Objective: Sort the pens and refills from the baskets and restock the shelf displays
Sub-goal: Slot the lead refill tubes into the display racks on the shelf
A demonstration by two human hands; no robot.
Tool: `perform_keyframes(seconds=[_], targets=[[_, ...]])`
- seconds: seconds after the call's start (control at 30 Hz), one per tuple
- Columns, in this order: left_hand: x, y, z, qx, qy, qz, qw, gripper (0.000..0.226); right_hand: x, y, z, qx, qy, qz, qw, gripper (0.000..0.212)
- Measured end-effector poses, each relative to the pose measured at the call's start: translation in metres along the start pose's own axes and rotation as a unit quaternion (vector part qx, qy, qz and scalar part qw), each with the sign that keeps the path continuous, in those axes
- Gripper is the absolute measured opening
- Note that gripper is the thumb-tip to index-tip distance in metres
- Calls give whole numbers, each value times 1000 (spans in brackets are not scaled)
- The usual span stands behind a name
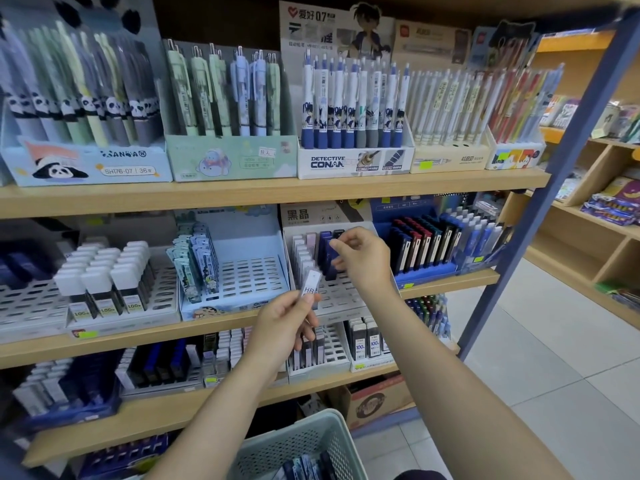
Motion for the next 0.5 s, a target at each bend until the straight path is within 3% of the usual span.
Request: perform_keyframes(seconds=[0.1, 0.23, 0.4, 0.5], targets=[[2, 1, 0, -7, 11, 1, 1000, 19, 3, -1, 1, 1, 19, -22, 1000, 5], [5, 3, 1, -17, 40, -5, 999, 19, 3, 7, -10, -8, 70, -65, 995, 20], [13, 3, 12, -43, 60, -14, 997, 21, -2, 39, -41, -127, -61, 17, 990, 21], [19, 3, 27, -57, 56, -20, 997, 20, -1, 45, -51, -140, -79, 26, 987, 24]])
Point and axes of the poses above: each hand's wrist, its own y-axis away from the middle knuckle, its own z-axis out of the palm, x = y × z, the point moved 1 cm from there along -y, towards the middle knuckle, and after that the axes turned 2 degrees about z, right-handed, at the moved point
